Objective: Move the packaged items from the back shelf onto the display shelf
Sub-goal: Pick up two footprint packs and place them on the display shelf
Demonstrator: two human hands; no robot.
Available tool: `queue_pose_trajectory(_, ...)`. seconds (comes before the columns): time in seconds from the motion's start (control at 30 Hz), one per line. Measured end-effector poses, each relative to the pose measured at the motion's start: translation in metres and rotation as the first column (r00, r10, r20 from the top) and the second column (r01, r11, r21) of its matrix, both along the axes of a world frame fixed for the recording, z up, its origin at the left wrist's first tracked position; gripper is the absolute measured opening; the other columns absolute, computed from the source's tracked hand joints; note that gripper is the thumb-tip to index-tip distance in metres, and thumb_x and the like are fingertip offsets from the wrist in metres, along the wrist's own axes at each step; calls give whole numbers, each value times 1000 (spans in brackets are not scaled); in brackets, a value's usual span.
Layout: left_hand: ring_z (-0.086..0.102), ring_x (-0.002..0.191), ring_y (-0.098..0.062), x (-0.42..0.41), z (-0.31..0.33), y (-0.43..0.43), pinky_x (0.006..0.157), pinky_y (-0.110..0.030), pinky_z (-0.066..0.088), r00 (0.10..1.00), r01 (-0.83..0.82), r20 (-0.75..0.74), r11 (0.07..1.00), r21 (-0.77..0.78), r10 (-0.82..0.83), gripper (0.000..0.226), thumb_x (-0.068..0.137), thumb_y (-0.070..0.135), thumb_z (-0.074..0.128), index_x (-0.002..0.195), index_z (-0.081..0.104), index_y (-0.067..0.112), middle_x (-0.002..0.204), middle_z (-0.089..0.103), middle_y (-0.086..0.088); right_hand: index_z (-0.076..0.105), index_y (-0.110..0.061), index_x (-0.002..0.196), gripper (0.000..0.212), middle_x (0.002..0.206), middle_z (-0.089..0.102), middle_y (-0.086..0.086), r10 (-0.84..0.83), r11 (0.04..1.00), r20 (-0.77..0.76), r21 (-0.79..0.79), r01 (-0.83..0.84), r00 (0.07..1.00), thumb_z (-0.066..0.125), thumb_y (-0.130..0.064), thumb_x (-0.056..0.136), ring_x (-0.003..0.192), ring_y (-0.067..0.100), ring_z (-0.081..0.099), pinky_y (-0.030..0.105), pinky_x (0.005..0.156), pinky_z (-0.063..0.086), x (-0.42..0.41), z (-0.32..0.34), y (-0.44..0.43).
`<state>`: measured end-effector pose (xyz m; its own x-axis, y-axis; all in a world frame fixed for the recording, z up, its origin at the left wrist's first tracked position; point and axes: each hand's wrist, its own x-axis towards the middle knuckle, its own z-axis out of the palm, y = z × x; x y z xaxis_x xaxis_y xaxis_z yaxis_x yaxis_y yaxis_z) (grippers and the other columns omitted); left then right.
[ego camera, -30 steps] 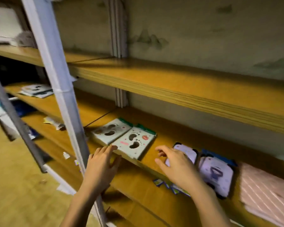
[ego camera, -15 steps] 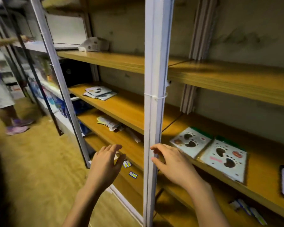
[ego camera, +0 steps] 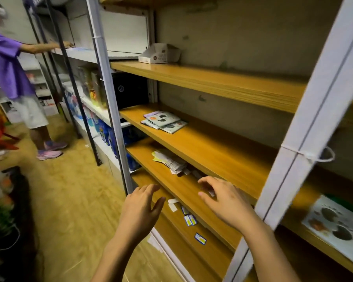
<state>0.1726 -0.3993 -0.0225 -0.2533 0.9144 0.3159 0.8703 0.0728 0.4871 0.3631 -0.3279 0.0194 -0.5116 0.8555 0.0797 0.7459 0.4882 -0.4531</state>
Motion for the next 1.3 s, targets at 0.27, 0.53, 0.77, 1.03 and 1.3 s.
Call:
queue_pose_trajectory(0.27, 50, 116, -12, -78, 2, 97, 97, -31, 43, 999, 35, -20, 997, -65, -36, 39, 91, 41, 45, 126, 48, 23, 129, 54, 5, 45, -32, 127, 35, 130, 53, -8, -35, 999, 8, -1, 35, 999, 49, -34, 92, 117, 12, 50, 26, 90, 45, -92, -5, 103)
queue_pose_trajectory(0.53, 53, 109, -11, -148, 5, 201, 92, -27, 45, 995, 37, -88, 996, -85, -44, 39, 91, 45, 42, 126, 46, 26, 125, 57, 6, 46, -34, 125, 34, 124, 56, -11, -108, 994, 10, -31, 108, 994, 51, -35, 91, 112, 10, 52, 25, 86, 46, -164, -6, 196)
queue_pose_trajectory(0.77, 53, 111, -14, -199, 9, 283, 87, -29, 44, 987, 118, -108, 992, -48, -122, 36, 91, 41, 43, 121, 50, 23, 123, 59, 5, 46, -34, 126, 35, 124, 55, -14, -225, 973, 38, -48, 227, 974, 50, -36, 91, 112, 8, 52, 29, 95, 47, -206, -11, 239)
queue_pose_trajectory(1.03, 48, 118, -19, -243, 15, 384, 91, -32, 42, 927, 239, -281, 969, -63, -247, 53, 90, 54, 34, 124, 46, 16, 126, 58, -2, 47, -36, 124, 33, 124, 56, -14, -534, 844, 3, -63, 533, 846, 49, -39, 91, 113, 8, 52, 31, 94, 47, -266, -21, 276)
queue_pose_trajectory(1.3, 17, 140, -34, -243, 3, 464, 110, -45, 23, 874, 254, -307, 892, -374, -377, 124, 60, 86, 40, 143, 7, 1, 151, 22, -19, 46, -39, 122, 31, 122, 57, -14, -706, 707, -17, -78, 703, 708, 48, -40, 91, 112, 8, 53, 31, 96, 44, -319, -29, 283)
